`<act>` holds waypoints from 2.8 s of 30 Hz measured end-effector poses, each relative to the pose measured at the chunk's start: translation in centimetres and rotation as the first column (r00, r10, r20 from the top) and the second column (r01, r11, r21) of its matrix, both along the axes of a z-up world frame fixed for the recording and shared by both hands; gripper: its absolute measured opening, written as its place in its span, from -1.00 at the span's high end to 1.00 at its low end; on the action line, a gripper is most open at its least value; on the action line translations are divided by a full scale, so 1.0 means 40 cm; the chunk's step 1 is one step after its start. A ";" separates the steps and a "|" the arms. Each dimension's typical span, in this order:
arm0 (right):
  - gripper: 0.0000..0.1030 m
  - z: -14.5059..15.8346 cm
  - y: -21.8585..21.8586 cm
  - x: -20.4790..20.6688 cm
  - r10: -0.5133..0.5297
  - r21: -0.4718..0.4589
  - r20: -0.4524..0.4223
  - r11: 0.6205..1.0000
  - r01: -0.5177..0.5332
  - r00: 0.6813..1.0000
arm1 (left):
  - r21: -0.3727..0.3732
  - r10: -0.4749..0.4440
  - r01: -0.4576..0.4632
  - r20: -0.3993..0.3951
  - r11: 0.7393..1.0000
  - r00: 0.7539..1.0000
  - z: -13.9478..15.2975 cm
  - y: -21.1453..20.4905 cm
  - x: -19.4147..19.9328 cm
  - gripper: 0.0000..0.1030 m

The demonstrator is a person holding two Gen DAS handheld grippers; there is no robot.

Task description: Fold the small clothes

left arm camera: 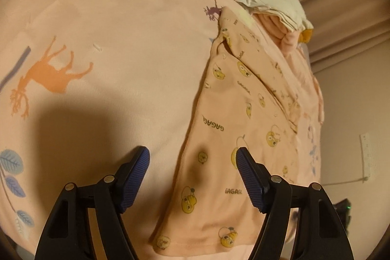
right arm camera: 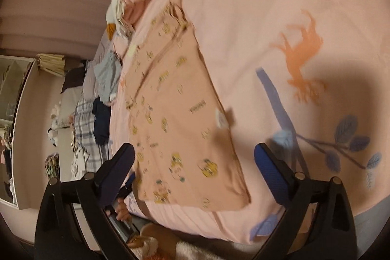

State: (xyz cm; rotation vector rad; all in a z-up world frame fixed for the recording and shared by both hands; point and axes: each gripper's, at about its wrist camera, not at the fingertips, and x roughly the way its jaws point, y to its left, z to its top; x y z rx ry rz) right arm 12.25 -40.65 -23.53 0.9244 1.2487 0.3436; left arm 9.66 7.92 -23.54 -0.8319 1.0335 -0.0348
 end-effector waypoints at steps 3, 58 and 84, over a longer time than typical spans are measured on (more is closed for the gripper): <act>-0.88 -0.014 0.002 -0.003 0.054 0.013 0.003 0.998 -0.054 0.999 | -0.050 -0.017 0.018 0.015 0.999 1.000 -0.012 0.015 -0.016 -0.40; 0.87 0.021 0.111 0.039 -0.022 0.289 0.333 0.954 -0.080 0.943 | -0.414 -0.022 0.136 0.267 0.900 0.963 -0.002 -0.021 -0.015 0.94; -0.15 -0.039 0.056 0.653 -0.058 -0.168 0.156 0.982 0.084 0.986 | 0.057 0.039 -0.050 0.185 0.997 0.982 0.130 0.094 0.559 0.10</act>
